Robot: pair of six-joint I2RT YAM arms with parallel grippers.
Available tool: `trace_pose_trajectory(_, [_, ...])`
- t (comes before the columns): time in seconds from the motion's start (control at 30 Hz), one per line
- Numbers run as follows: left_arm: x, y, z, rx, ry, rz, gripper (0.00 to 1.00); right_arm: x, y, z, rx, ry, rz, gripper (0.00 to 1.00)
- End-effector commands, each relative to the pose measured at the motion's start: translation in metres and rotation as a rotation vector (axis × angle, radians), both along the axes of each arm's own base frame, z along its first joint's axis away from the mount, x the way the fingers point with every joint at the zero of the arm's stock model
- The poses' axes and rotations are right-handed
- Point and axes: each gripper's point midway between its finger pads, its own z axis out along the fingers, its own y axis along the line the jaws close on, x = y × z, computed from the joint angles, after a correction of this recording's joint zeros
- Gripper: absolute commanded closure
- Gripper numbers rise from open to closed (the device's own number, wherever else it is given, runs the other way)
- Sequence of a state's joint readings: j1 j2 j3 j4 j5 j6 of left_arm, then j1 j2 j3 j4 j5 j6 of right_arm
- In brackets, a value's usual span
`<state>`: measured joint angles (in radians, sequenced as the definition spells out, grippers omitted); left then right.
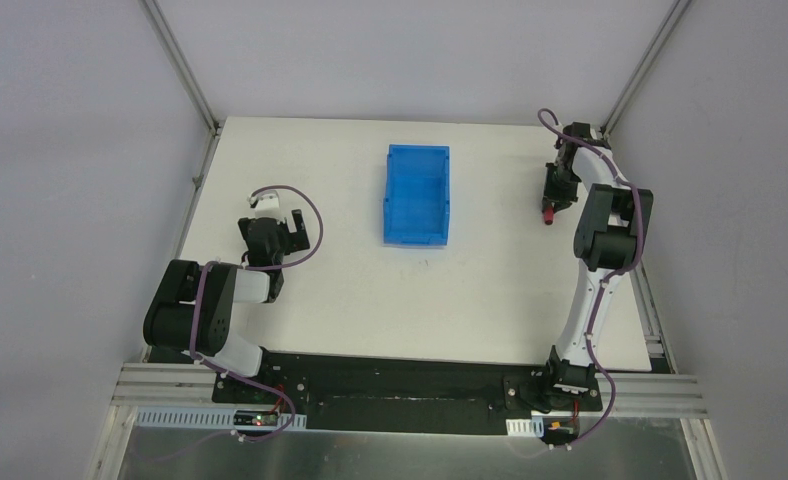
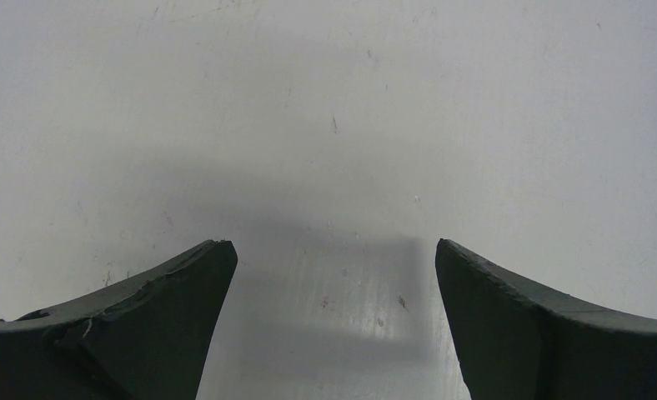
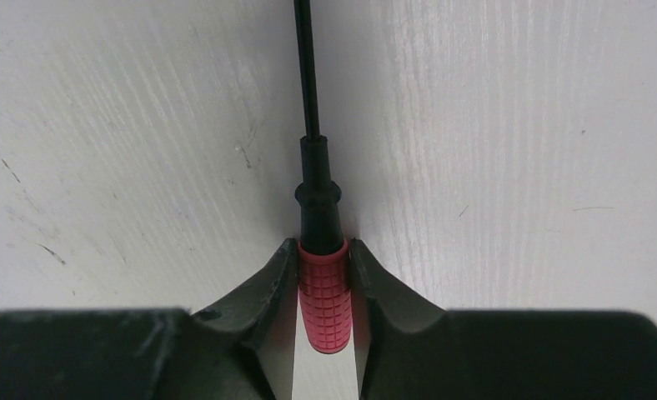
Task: Put the screwdriver in the bin
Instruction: Pick up the screwdriver from the center of the board.
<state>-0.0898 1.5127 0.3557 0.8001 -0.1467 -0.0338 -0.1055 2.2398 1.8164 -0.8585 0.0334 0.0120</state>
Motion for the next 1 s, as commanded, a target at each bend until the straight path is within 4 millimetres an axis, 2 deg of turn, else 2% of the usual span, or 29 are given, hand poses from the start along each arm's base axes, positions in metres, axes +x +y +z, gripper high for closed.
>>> trace_pose_trajectory(0.0, [0.008,0.0,0.014,-0.001,-0.048,-0.005,0.01,-0.002,0.004,0.014,-0.019,-0.027,0.044,0.85])
trace_pose_trajectory(0.77, [0.008,0.0,0.014,-0.001,-0.048,-0.006,0.01,-0.007,0.004,0.116,-0.062,-0.182,0.023,0.87])
trace_pose_trajectory(0.97, [0.008,0.0,0.015,-0.001,-0.048,-0.005,0.01,-0.012,0.009,0.134,-0.053,-0.19,-0.001,0.86])
